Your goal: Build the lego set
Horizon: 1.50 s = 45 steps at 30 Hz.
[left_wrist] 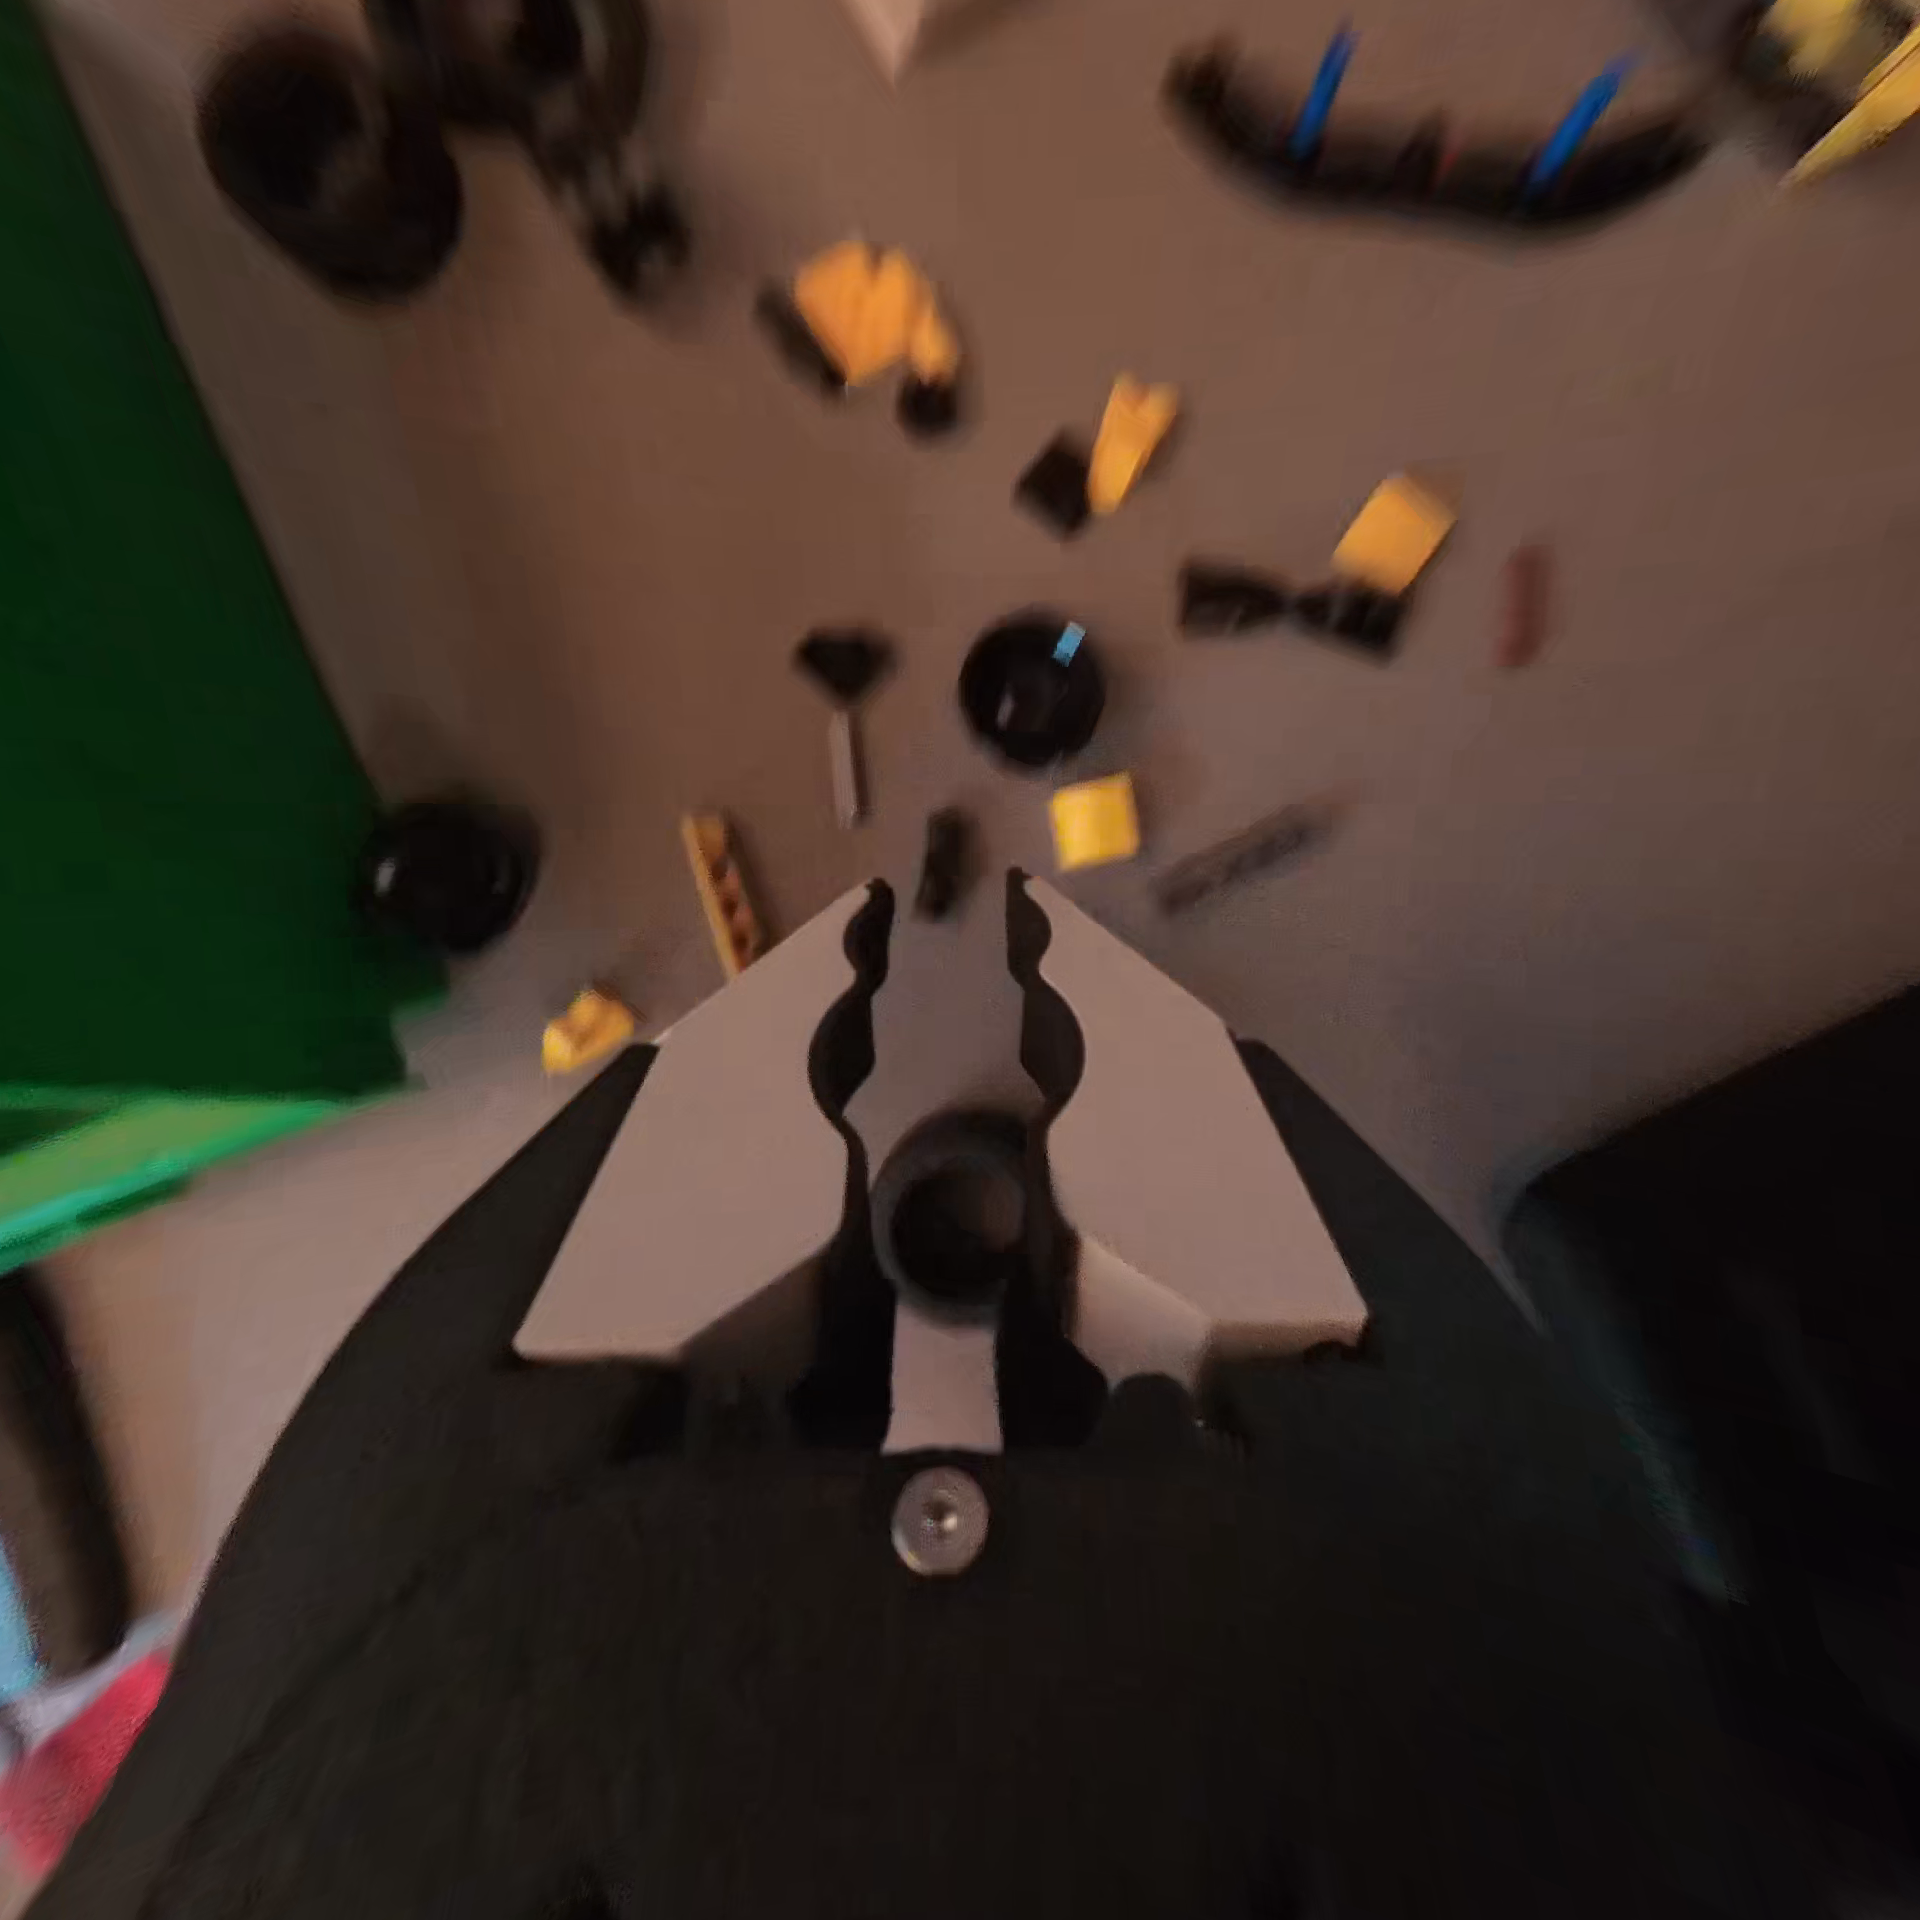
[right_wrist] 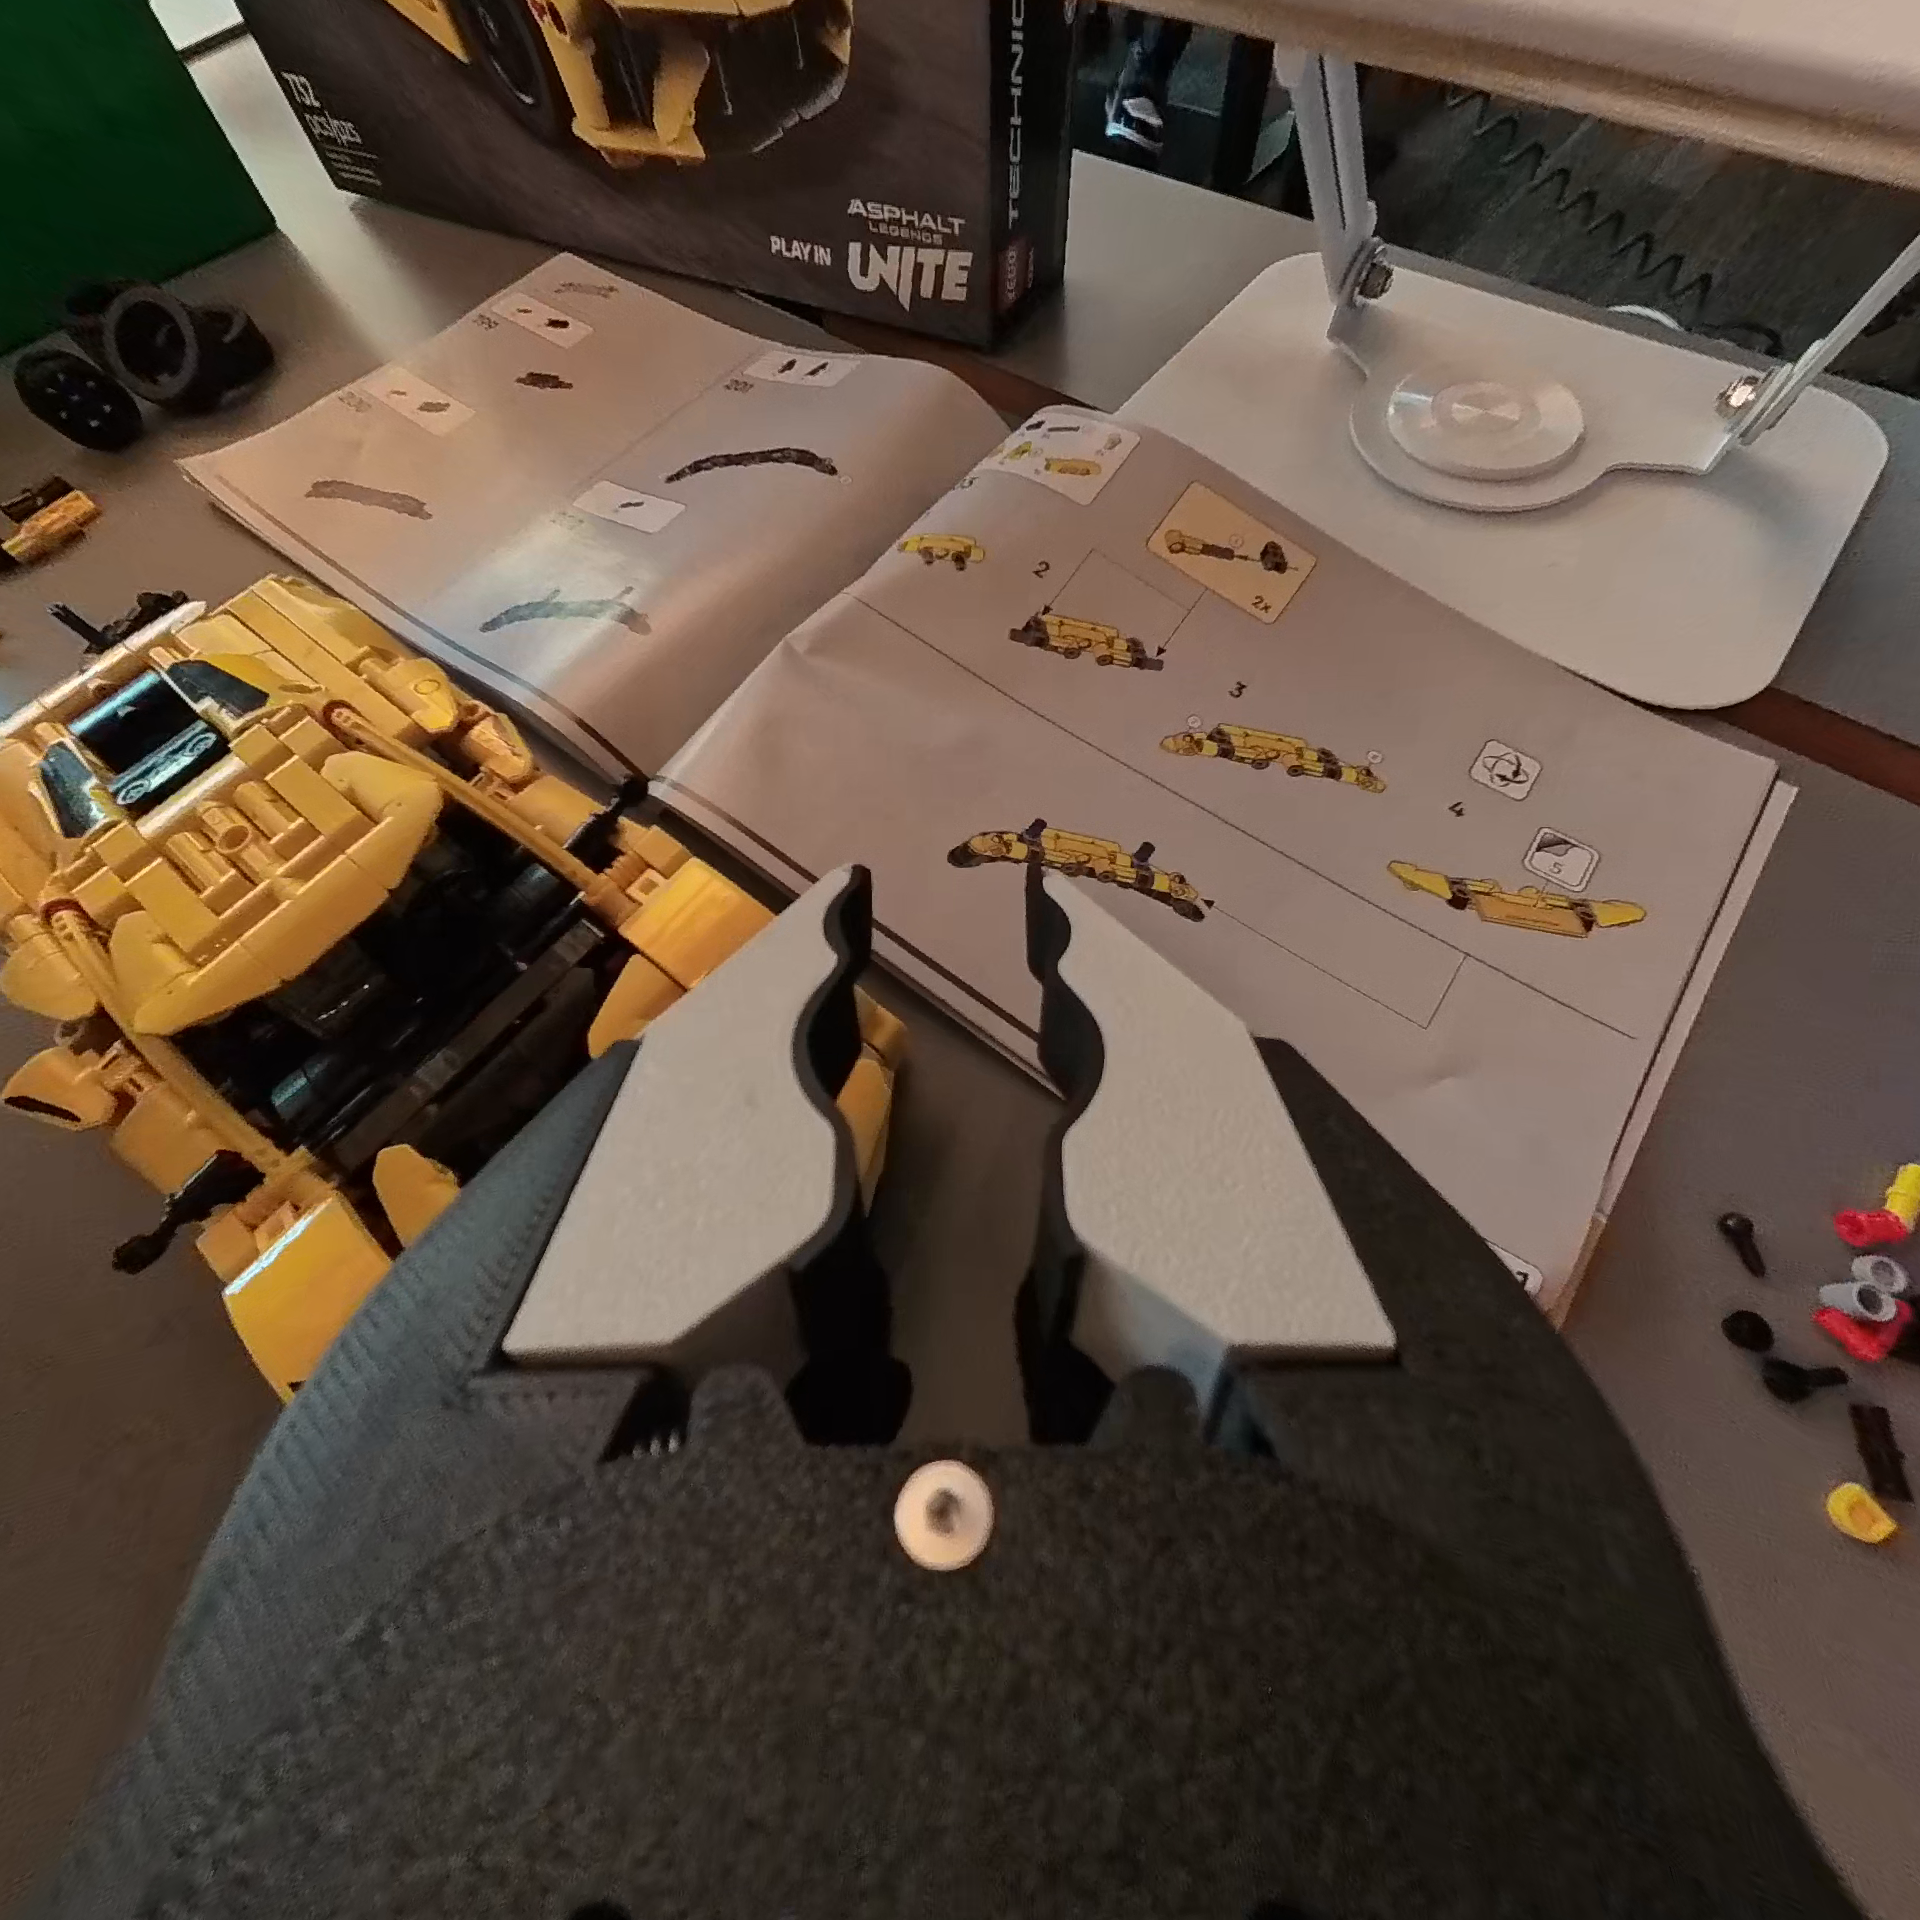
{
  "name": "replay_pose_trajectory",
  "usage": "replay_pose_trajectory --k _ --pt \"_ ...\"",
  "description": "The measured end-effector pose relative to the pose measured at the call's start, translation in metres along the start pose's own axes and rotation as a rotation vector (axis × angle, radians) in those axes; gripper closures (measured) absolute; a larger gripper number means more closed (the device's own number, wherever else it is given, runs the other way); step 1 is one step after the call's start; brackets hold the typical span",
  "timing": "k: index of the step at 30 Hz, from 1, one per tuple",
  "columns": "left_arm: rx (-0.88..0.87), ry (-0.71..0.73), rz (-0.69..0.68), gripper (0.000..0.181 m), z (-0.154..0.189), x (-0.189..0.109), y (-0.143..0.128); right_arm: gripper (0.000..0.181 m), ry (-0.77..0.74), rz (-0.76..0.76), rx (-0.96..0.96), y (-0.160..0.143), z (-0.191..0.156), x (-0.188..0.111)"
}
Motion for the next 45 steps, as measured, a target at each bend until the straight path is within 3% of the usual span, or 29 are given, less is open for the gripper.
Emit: replay_pose_trajectory --k 3,6,13,15,21,23,25,28,33,37,39,45 --pt "-0.076 0.062 0.002 0.159 -0.011 0.002 -0.012 0.152 -0.007 -0.010 -0.008 -0.001 0.000 0.001" --pt "-0.162 0.054 0.069 0.159 -0.014 0.008 -0.002 0.152 0.000 -0.020 -0.005 -0.002 0.000 0.003" --pt "-0.094 0.032 0.028 0.160 -0.009 0.036 0.017 0.152 -0.036 -0.032 -0.038 -0.001 0.001 -0.001" --pt "-0.073 0.031 0.003 0.171 -0.007 0.041 0.016 0.152 -0.033 -0.034 -0.035 -0.002 0.002 -0.002" --pt "-0.054 0.084 0.008 0.177 -0.004 0.037 0.019 0.152 -0.034 -0.038 -0.040 -0.002 0.002 -0.003" --pt "-0.046 0.081 0.100 0.178 0.000 0.023 0.033 0.152 -0.035 -0.036 -0.040 -0.002 0.002 -0.003" --pt "-0.016 0.009 0.240 0.177 0.017 0.004 0.058 0.153 -0.032 -0.034 -0.039 -0.001 0.002 -0.003" --pt "0.090 -0.278 0.418 0.178 0.076 -0.013 0.099 0.153 -0.028 -0.029 -0.037 -0.001 0.002 -0.003" --pt "0.299 -0.616 0.384 0.178 0.199 0.007 0.129 0.153 0.003 -0.001 -0.006 0.000 0.002 -0.006" --pt "0.417 -0.552 0.294 0.178 0.246 0.030 0.135 0.154 0.053 0.020 0.031 0.000 -0.002 -0.007" --pt "0.476 -0.463 0.275 0.177 0.250 0.037 0.133 0.155 0.053 0.023 0.013 0.000 -0.006 -0.007" --pt "0.461 -0.531 0.250 0.177 0.256 0.038 0.131 0.155 0.042 0.008 -0.014 -0.001 -0.009 -0.005"
Point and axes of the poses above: each gripper's, where its closed fingertips meet, x out along the fingers, y out of its top, z = x × y across the jaws, the point moved 10 cm from there along -x, back along the fingers, and after that the axes turned 10 degrees about y, right-handed, at the moved point
